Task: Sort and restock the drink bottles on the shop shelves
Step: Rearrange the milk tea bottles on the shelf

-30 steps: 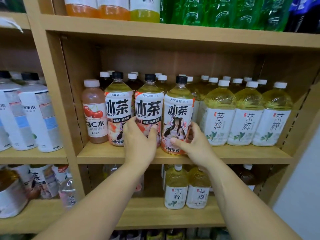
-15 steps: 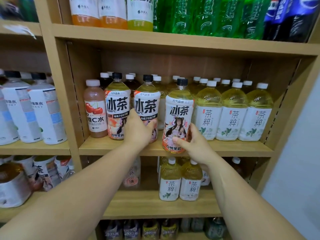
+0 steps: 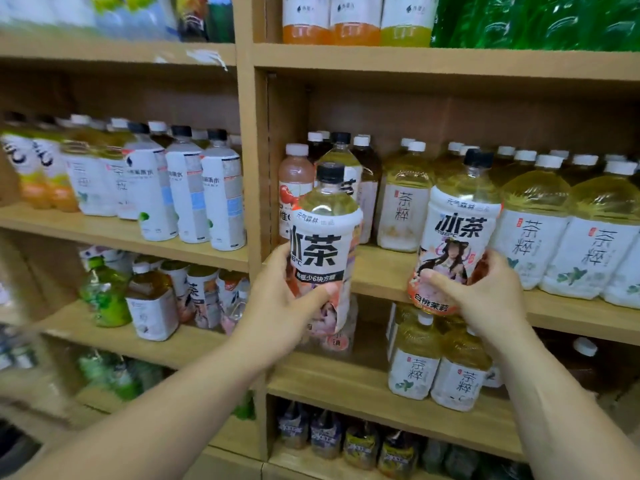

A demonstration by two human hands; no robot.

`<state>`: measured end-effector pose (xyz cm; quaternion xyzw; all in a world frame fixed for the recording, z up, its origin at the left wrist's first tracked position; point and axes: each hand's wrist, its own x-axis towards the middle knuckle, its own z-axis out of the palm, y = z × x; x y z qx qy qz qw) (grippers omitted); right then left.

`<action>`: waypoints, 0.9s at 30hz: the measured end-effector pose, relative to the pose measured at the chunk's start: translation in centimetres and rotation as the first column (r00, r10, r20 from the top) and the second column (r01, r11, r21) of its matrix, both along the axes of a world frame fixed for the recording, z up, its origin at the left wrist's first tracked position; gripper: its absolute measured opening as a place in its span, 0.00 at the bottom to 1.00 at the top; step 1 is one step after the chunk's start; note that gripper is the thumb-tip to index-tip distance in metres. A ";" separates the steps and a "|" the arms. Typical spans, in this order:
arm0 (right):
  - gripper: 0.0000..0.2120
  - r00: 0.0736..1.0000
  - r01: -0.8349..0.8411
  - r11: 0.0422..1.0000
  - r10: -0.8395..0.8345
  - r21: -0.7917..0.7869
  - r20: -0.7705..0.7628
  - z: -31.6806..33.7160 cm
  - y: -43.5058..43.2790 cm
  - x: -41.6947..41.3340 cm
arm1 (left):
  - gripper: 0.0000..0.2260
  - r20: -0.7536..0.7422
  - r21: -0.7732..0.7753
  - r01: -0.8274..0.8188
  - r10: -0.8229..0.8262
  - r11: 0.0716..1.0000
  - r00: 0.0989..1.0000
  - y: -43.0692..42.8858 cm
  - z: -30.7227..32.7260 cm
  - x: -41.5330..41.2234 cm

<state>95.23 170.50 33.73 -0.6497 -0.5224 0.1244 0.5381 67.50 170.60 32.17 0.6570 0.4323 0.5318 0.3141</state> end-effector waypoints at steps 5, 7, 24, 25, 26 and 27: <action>0.31 0.998 -0.043 0.995 0.047 0.085 -0.036 -1.4 -2.3 -4.1 | 0.26 0.038 -0.063 -0.046 0.048 0.997 0.998 -0.5 -2.7 -7.5; 0.29 0.997 -0.057 0.995 0.061 0.083 -0.047 -2.2 -2.7 -6.4 | 0.25 0.059 -0.078 -0.044 0.049 0.996 0.997 -0.2 -3.7 -10.4; 0.31 0.968 -0.085 0.991 0.057 -0.106 -0.243 -13.7 2.4 -29.7 | 0.29 -0.061 -0.325 -0.147 0.134 0.934 0.989 11.7 -16.8 -30.2; 0.31 0.965 -0.081 0.988 0.046 -0.129 -0.257 -14.2 2.6 -30.3 | 0.29 -0.069 -0.334 -0.154 0.139 0.930 0.988 12.6 -17.6 -30.2; 0.32 0.964 -0.072 0.986 0.029 -0.153 -0.264 -14.8 2.8 -30.7 | 0.29 -0.067 -0.346 -0.154 0.140 0.925 0.988 13.4 -18.3 -30.1; 0.32 0.965 -0.062 0.983 0.015 -0.174 -0.261 -15.5 2.8 -31.1 | 0.28 -0.066 -0.361 -0.151 0.137 0.920 0.988 14.1 -18.8 -29.8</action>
